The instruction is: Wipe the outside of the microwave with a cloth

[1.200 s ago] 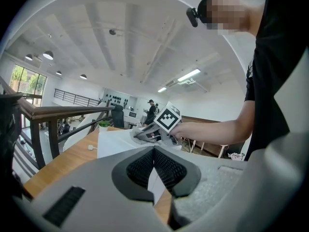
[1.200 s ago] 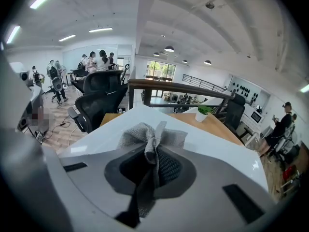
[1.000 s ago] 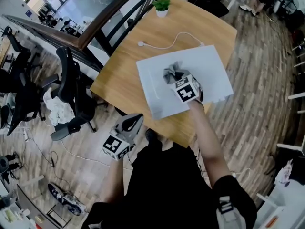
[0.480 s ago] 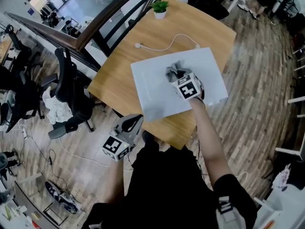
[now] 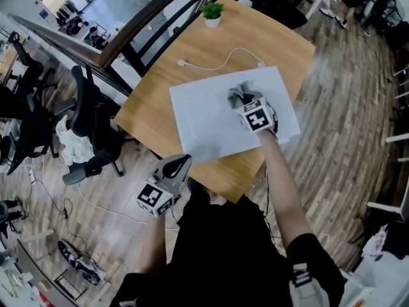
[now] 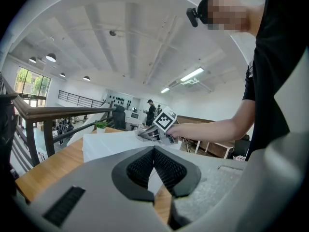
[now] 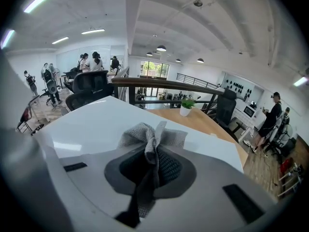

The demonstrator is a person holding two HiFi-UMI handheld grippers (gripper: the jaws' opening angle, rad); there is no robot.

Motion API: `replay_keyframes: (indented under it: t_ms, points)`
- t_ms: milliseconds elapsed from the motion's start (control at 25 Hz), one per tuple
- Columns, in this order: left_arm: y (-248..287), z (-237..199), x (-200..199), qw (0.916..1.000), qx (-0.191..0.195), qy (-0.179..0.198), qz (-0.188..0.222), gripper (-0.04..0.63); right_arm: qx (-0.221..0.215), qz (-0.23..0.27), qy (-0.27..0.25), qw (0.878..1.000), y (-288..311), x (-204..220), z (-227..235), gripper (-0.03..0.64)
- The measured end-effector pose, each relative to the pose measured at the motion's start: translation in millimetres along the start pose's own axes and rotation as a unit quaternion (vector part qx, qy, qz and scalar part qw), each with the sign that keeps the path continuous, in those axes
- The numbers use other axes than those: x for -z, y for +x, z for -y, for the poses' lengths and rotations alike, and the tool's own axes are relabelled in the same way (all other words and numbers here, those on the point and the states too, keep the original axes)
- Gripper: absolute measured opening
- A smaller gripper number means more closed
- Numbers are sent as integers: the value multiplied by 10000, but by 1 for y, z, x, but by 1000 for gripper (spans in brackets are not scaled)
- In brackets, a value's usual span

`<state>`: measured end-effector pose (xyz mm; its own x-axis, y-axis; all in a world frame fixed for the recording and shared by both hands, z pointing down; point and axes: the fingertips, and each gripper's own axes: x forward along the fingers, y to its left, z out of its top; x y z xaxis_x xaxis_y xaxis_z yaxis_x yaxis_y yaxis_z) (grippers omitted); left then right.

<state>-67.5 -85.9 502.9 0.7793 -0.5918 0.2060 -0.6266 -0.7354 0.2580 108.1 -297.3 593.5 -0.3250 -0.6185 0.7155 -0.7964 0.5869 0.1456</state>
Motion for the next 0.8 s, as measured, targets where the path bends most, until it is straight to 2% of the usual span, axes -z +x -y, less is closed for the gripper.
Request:
replay_keyframes:
  t_ms: [200, 600, 800]
  points:
    - [9, 8, -1, 10000, -18, 64, 34, 2, 219, 107, -44, 9997, -6, 2, 32, 23]
    - [20, 20, -4, 9998, -192, 60, 50, 2, 276, -18, 151, 9995, -12, 30, 74, 23]
    - [22, 21, -8, 9995, -308, 65, 73, 2, 402, 326, 137, 9986, -18, 18, 91, 25]
